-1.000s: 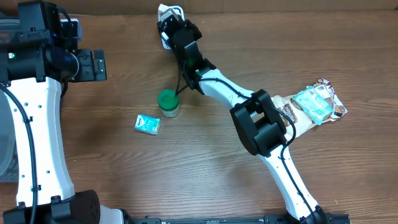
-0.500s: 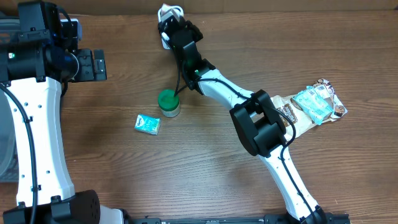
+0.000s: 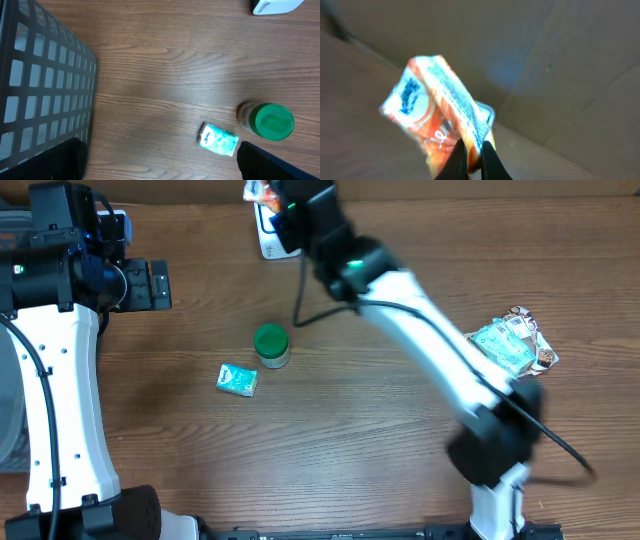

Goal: Scan the item barcode
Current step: 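Carry the orange pack right and drop it on the bread bag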

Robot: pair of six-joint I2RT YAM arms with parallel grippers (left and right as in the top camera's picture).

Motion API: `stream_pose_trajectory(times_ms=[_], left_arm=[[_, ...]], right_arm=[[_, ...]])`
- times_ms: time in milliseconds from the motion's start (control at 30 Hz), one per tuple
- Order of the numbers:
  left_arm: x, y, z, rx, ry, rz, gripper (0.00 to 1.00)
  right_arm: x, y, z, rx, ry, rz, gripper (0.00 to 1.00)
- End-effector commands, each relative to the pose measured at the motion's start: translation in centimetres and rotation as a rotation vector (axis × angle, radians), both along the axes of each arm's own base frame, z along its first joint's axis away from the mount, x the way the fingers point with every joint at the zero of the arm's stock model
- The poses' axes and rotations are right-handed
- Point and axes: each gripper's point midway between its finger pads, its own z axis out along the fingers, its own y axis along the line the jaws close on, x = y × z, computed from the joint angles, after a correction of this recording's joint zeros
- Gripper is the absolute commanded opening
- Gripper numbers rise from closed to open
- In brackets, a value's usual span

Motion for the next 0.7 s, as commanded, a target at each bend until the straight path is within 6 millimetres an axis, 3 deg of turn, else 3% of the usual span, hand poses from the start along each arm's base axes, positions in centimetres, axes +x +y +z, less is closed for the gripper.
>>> stream_pose_trajectory(times_ms=[0, 100, 233, 433, 667], left_arm=[[0.0, 0.3, -0.1, 0.014, 0.008, -0.005, 0.99], [0.0, 0.3, -0.1, 0.014, 0.008, -0.005, 1.00], [0.0, 0.3, -0.1, 0.014, 0.008, -0.005, 1.00], [0.0, 0.3, -0.1, 0.014, 0.008, -0.005, 1.00], [0.0, 0.3, -0.1, 0.014, 0.008, -0.005, 0.99]], right_arm=[[-3.2, -1.9, 3.7, 0.223, 0.144, 0.052, 0.04], [-5.3, -6.4, 2.7, 0.235, 0.306, -0.021, 0.04], [-6.8, -12.2, -0.8, 0.200, 0.505, -0.159, 0.04], [-8.4, -19.6, -8.5, 0.137, 0.778, -0.343, 0.04], [-9.9, -26.7, -17.9, 0.167, 0.949, -0.550, 0.04]])
